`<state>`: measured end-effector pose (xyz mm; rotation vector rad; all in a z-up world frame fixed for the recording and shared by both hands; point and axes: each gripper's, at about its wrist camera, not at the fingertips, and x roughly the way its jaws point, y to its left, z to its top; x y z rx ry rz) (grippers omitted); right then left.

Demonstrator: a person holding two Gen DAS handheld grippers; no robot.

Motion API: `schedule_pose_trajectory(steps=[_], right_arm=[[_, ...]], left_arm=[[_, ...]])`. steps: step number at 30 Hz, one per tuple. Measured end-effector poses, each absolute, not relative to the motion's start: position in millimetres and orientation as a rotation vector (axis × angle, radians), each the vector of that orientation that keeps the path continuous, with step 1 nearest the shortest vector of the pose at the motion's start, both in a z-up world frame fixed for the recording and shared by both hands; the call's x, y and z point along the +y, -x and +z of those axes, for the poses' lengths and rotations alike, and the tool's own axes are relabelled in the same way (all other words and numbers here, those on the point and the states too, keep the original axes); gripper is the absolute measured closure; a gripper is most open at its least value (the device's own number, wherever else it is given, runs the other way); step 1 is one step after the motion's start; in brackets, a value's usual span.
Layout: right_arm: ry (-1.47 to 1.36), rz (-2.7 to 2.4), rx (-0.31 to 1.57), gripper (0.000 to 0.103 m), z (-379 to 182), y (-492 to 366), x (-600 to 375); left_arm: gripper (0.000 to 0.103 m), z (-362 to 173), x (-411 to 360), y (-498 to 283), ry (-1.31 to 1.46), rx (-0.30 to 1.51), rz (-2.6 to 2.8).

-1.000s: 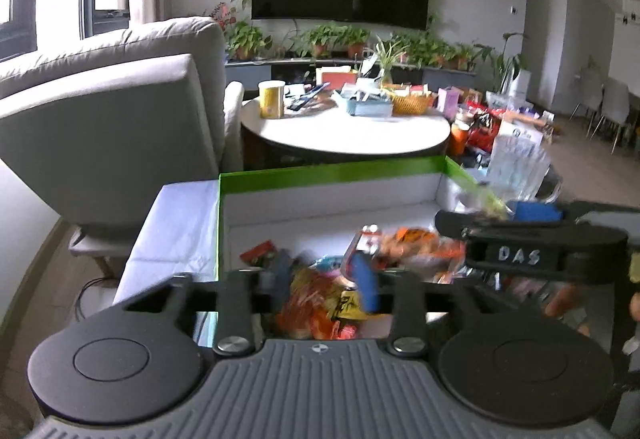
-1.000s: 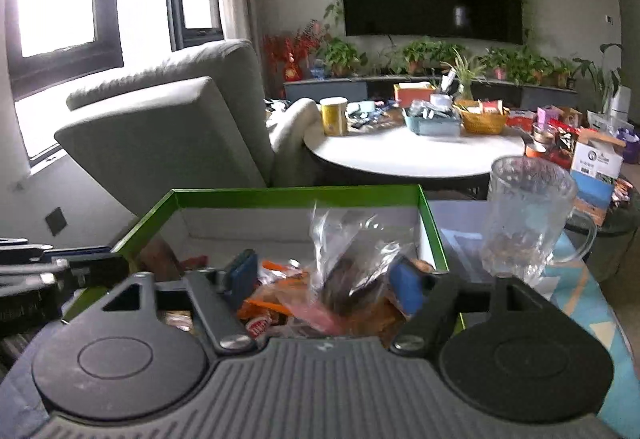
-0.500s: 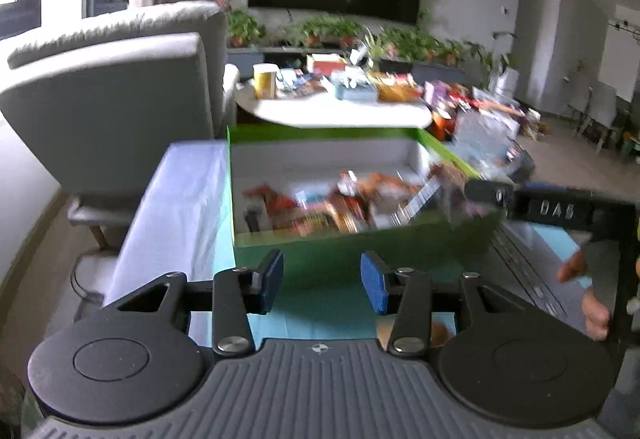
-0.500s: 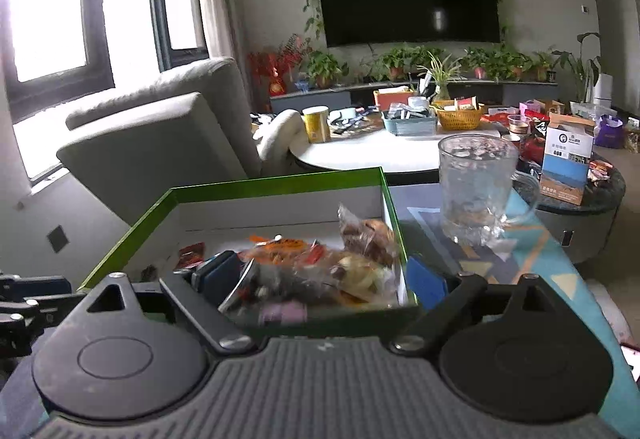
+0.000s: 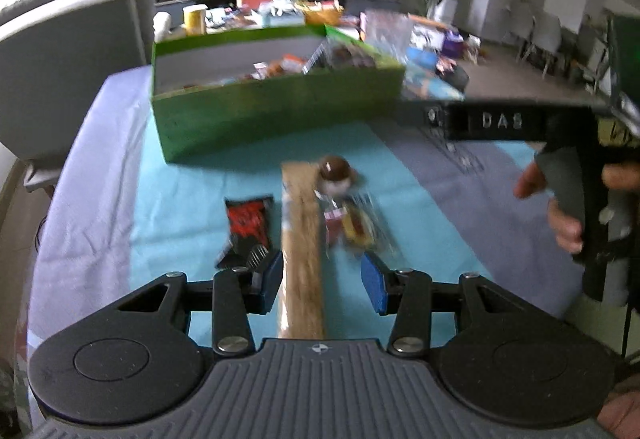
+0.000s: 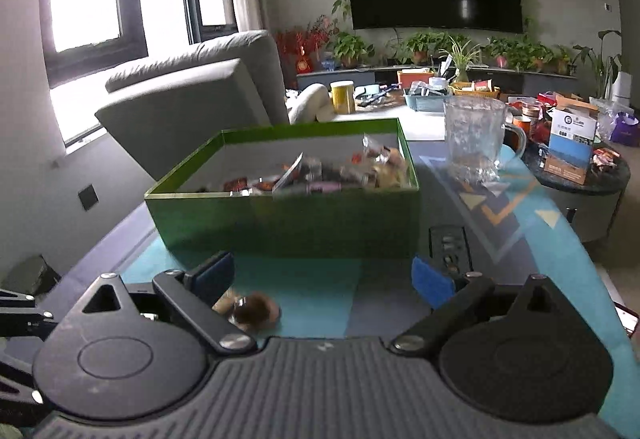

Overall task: Organize snacks
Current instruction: 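Grasp a long brown stick packet with the left gripper while the right returns to the mat, then lift the brown stick packet with the left gripper while the right grasps a clear bag with a yellow snack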

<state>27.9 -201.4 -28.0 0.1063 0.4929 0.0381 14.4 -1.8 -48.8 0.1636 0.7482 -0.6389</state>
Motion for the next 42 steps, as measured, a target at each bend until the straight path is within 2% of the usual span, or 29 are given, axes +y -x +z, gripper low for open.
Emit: schedule_pose_trajectory(steps=[4, 8, 11, 24, 42], right_arm=[[-0.083, 0.031, 0.488, 0.036, -29, -19, -200], [-0.084, 0.032, 0.485, 0.036, -29, -12, -202], [-0.085, 0.033, 0.497, 0.036, -33, -10, -202], [-0.062, 0.203, 0.584, 0.036, -52, -5, -174], [-0.082, 0.199, 0.724, 0.037, -65, -38, -132]], left_arm=[[0.063, -62, -3, -13, -0.184, 0.78, -0.602], [0.078, -68, 3, -16, -0.144, 0.787, -0.58], [0.082, -68, 4, -15, -0.132, 0.788, -0.58], [0.082, -31, 29, -10, -0.089, 0.643, -0.503], [0.082, -27, 62, -28, -0.026, 0.628, -0.395]])
